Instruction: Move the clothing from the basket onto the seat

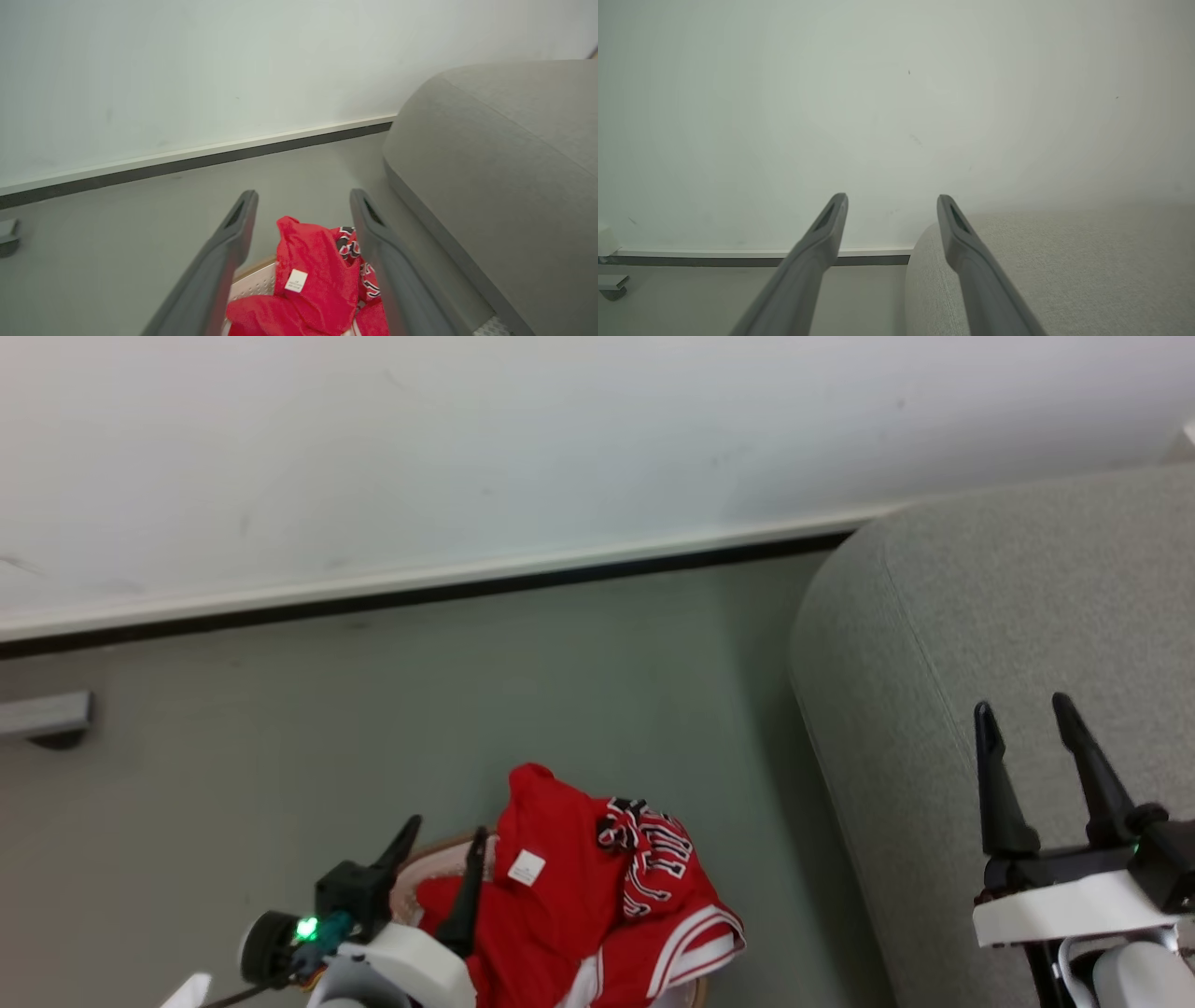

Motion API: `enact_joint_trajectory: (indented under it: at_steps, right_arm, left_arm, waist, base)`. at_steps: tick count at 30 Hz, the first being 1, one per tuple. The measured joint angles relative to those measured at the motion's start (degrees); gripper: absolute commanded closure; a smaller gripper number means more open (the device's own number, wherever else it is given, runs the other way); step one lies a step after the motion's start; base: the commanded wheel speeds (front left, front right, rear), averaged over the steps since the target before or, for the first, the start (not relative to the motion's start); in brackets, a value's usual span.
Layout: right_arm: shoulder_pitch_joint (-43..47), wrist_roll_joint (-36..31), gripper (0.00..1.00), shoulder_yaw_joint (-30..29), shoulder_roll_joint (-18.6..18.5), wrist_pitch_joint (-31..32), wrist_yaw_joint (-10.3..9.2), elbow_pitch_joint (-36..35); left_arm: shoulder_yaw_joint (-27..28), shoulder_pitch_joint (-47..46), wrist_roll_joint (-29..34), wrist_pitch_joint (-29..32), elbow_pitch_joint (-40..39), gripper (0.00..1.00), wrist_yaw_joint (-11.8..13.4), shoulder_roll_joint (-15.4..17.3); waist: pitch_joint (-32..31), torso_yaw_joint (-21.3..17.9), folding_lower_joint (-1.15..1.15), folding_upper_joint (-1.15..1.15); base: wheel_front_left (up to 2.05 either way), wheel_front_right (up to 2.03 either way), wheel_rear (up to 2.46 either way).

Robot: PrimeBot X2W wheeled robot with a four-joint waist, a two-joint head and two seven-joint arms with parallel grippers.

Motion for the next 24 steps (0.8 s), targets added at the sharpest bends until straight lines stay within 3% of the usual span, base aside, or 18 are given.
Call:
enact_joint_trajectory:
  at_steps: [8,14,24]
  right_arm:
    - [-5.30,0.71,0.00,-1.56,-0.09,0.00,0.00,-2.11]
    - [-7.95,1.18,0.00,-1.67,0.43,0.00,0.00,-2.88]
    - [-11.91,2.46,0.00,-0.34,1.86,0.00,0.00,-4.81]
  left_arm:
    - [-5.81,-11.15,5.23,0.11,18.42,0.00,-1.53,3.25]
    - [-11.12,-18.84,9.56,3.65,31.38,0.00,-2.29,4.68]
    - [-17.97,-26.64,13.50,9.44,42.73,0.00,-2.79,6.58]
  waist:
    - [7.93,-3.02,0.00,0.00]
    - [14.46,-4.87,0.01,0.00]
    - [24.47,-8.65,0.01,0.00]
  base:
    - [0.00,0.00,0.00]
    - [0.00,0.00,0.00]
    - [0.00,0.00,0.00]
